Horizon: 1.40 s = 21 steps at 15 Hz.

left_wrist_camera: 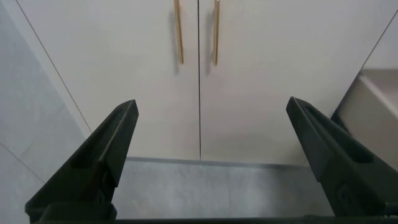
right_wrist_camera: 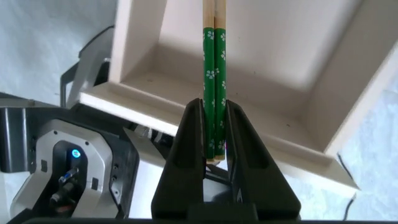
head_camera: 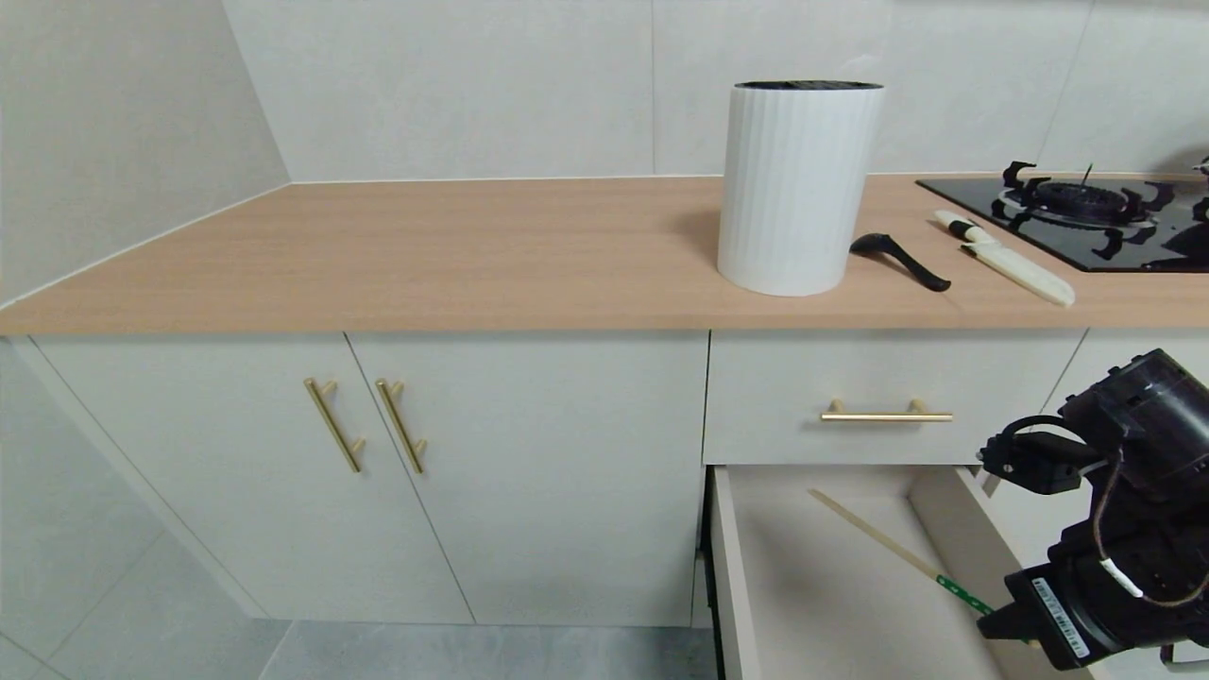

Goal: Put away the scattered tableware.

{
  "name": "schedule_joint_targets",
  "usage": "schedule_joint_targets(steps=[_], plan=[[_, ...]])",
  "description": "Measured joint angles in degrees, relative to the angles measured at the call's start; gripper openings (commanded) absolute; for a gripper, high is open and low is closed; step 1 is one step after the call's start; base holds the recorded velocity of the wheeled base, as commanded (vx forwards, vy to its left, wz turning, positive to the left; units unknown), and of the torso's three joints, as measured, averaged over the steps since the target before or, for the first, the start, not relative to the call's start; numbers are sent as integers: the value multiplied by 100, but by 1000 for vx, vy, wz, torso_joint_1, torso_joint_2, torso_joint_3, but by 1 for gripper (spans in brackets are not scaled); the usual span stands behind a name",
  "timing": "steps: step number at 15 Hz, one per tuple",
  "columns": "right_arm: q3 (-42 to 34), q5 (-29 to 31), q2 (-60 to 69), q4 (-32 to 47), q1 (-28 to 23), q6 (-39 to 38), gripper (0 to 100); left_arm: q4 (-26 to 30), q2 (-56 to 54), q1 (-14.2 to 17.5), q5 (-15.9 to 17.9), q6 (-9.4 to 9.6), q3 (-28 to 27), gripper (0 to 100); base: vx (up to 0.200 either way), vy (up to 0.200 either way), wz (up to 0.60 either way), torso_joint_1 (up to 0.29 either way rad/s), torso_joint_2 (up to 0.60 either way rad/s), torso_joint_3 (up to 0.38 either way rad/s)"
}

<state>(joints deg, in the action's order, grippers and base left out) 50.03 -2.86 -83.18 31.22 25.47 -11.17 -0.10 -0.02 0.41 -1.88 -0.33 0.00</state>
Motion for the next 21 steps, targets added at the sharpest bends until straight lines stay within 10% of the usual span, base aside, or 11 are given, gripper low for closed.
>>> schedule_joint_targets(steps=[10,21], plan=[[-122,0,-17,-238,0,4,0,2,0,0,-1,1,0,100,0,0,0,-54,247,177],[-406,165,-1602,-2370,140,-936,0,2,0,-1,0,1,0,100,0,0,0,0,0,0]])
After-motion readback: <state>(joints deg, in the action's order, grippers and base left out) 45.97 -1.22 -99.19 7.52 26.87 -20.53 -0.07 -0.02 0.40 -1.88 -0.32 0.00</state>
